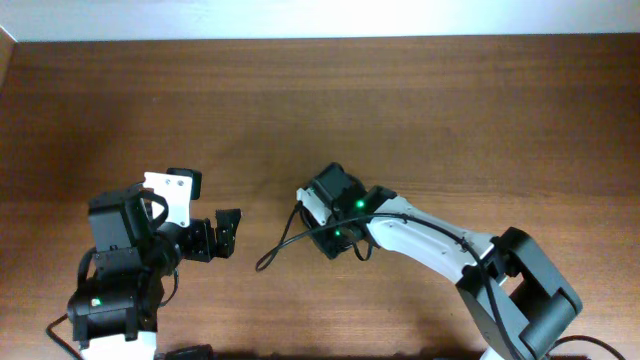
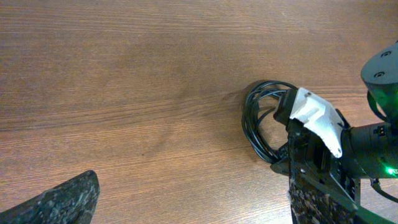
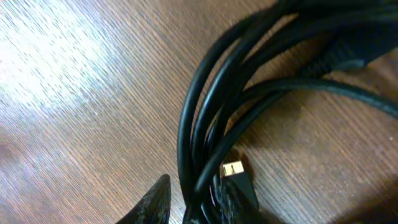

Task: Untangle cables
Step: 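Lift the grasped cable end upward with the right gripper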

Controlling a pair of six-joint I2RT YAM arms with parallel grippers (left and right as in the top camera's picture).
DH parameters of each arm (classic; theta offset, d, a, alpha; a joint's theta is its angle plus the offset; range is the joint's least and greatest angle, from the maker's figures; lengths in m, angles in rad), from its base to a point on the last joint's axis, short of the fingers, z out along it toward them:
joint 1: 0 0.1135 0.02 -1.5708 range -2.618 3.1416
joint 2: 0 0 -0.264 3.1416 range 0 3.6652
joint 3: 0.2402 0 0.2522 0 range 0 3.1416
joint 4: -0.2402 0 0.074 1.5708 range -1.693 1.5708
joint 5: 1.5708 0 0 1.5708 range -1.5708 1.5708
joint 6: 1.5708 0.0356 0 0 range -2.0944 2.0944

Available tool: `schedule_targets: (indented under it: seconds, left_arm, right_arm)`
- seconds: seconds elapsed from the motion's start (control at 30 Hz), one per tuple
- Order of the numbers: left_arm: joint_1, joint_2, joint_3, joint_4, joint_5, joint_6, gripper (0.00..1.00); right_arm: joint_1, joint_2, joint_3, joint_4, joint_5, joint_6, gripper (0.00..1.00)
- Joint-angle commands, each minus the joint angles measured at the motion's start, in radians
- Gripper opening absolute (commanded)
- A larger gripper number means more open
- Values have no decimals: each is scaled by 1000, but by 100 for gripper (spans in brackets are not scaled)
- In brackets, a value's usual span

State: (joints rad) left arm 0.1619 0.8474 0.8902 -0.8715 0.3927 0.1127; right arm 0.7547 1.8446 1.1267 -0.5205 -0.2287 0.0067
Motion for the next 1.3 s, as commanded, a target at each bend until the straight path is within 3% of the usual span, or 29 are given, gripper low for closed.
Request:
schedule_targets:
  seconds: [0.0,0.03,0.17,0.23,0.27,0.43,0.47,0.5,0.73,0.8,0.9,1.07,1.27]
  left_arm:
    - [-2,3,12,3,4,17,99]
    - [-2,3,12,2,4,17,99]
    - [-2,3,12,2,4,17,99]
    - [-2,3,12,2,4,17,99]
    - [-2,3,12,2,4,16,99]
    - [-2,3,12,2,4,17,99]
    - [-2,3,12,2,4,17,99]
    - [-2,3,12,2,4,17,99]
    - [-2,3,12,2,5,16,99]
    - [-2,3,12,1,5,16,99]
    - [-2,3,12,-6,33,16,99]
    - [-2,2,12,-21,169,17,99]
    - [-14,2,4,-48,169,17,99]
  right_arm:
    - [3,-32,43,3,6,9,27]
    - [3,-32,43,0,5,10,26]
    - [3,-32,43,-8,5,10,8]
    - [3,-32,43,-13,5,10,9]
    - [3,-32,43,-19,5,10,15]
    - [3,-30,41,-51,5,10,17]
    - [3,-25,41,-50,5,10,14]
    - [3,-21,41,-49,6,10,4]
    - [3,-48,85,-76,5,59,4]
    - [3,-112,188,-179,10,58,4]
    - [3,-198,477,-446,86,57,4]
    - [3,-225,809,-731,367,55,4]
    - [3,-225,1206,-850,450,34,4]
